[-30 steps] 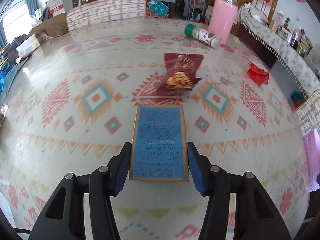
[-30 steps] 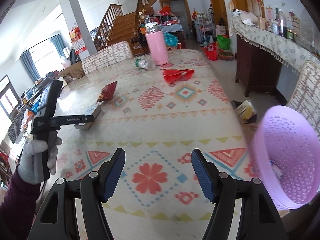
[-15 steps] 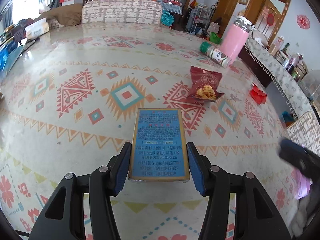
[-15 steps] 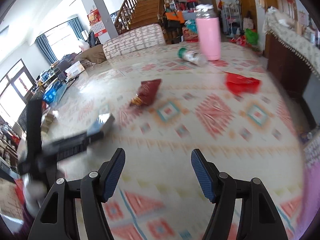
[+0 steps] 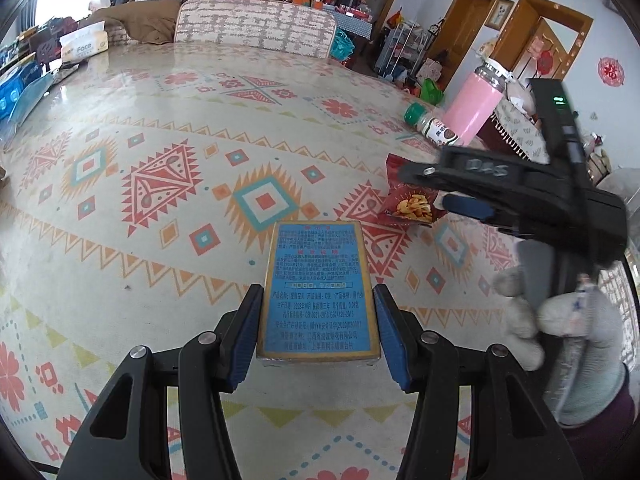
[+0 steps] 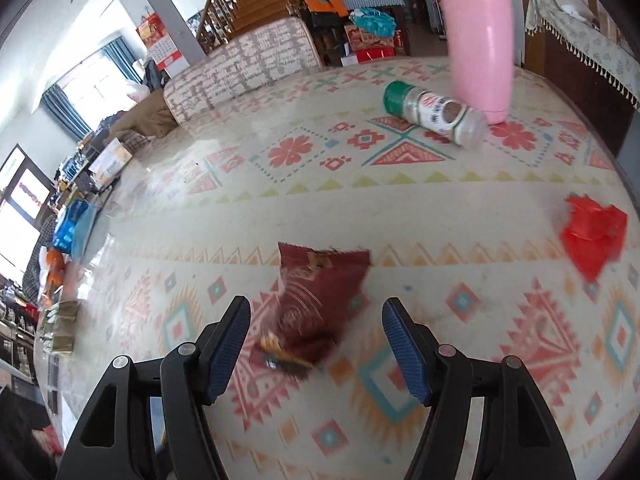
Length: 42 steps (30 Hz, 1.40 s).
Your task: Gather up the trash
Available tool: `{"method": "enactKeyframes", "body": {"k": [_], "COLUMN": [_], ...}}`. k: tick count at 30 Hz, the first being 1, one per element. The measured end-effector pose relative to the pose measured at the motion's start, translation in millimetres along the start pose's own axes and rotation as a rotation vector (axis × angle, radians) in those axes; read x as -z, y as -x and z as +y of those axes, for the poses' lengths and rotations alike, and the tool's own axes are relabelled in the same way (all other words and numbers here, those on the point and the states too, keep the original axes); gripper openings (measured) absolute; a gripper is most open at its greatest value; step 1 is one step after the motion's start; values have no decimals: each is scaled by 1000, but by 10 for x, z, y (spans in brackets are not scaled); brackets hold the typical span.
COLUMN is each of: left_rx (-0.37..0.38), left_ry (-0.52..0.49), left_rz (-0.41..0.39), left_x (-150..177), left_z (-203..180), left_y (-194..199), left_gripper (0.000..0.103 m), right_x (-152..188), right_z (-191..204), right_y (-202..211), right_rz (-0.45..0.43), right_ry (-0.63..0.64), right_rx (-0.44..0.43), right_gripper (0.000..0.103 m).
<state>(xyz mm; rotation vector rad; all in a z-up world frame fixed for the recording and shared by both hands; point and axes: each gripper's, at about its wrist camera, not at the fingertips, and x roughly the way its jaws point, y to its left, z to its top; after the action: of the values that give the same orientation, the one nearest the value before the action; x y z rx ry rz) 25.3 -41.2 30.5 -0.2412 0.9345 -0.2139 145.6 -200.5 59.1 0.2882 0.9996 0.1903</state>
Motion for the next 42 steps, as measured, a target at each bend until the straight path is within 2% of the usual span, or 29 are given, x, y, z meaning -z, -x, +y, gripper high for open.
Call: {"method": "enactKeyframes", "body": {"k": [4, 6, 8, 11, 20, 28, 32, 42], "left_rx": [21, 36, 51, 86, 157, 141, 102, -20], "left_ry": [27, 43, 57, 77, 118, 76, 45, -40], "left_rz": [0, 2, 1, 6, 29, 5, -41, -131], "left_x": [-8, -12, -6, 9, 37, 72, 80, 119], "left_z": [29, 43, 56, 60, 78, -39, -85, -233], "left_y": [29, 52, 78, 112, 120, 170, 241, 328], "left_gripper": [53, 53, 53, 53, 53, 53, 53, 53], "right_x": [0, -4, 0, 37, 294, 550, 741, 1394], "right_z": [114, 157, 198, 211, 189, 66, 40, -181], "right_y": [-143, -176, -175, -148, 107, 524, 804, 1429], "right_rz": [18, 18, 18, 19, -12, -63, -97, -189], "right_ry": [36, 53, 66, 42, -14, -24, 6, -16], "right_rx": [61, 97, 129, 141, 175, 225, 242, 187], "right_gripper": [73, 70, 47, 41, 40, 40, 40, 40]}}
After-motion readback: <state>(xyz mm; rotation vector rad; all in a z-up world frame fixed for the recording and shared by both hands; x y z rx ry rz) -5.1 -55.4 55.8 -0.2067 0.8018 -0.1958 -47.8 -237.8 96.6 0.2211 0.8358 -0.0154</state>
